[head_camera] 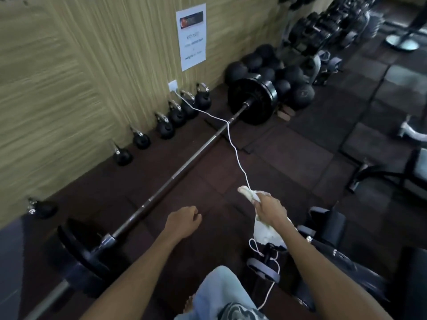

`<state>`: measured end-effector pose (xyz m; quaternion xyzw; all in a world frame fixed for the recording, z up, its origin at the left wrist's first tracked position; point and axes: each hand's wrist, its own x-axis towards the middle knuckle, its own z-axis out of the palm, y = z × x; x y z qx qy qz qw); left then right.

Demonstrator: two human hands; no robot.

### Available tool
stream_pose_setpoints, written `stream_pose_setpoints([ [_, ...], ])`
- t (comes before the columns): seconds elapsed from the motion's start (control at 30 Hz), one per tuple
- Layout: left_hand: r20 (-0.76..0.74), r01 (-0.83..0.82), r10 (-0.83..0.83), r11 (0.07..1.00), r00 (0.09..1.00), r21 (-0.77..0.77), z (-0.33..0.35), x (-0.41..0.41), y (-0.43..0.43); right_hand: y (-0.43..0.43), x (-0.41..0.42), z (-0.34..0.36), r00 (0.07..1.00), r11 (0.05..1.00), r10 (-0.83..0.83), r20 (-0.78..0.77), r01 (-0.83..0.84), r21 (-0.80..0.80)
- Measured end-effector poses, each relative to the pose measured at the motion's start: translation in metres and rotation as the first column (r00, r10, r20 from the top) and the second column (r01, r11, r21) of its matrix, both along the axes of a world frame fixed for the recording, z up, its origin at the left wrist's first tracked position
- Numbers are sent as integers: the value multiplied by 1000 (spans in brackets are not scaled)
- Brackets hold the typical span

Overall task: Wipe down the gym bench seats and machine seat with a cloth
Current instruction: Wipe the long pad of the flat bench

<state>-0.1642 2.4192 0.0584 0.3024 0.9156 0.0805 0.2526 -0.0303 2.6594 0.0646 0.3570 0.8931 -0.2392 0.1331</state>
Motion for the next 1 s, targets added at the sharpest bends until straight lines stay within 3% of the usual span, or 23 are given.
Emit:
stream_pose_setpoints([
  [0.2, 41, 197, -196, 980, 980, -11, -11, -69, 122, 94, -28, -22, 973, 972, -231, -31, 229, -53],
  [0.5, 65, 417, -414, 908, 908, -43, -5, -155, 402, 298, -62, -24, 815, 817, -574, -79, 564, -116],
  [0.67, 56, 580, -578, 813, 814, -41, 10, -163, 545, 399, -42, -6, 711, 714, -700, -69, 695, -79],
  [1.0, 4, 828, -829, 560, 560, 33, 10, -120, 880, 610, 14, -9, 397, 407, -908, -133, 911, -60],
])
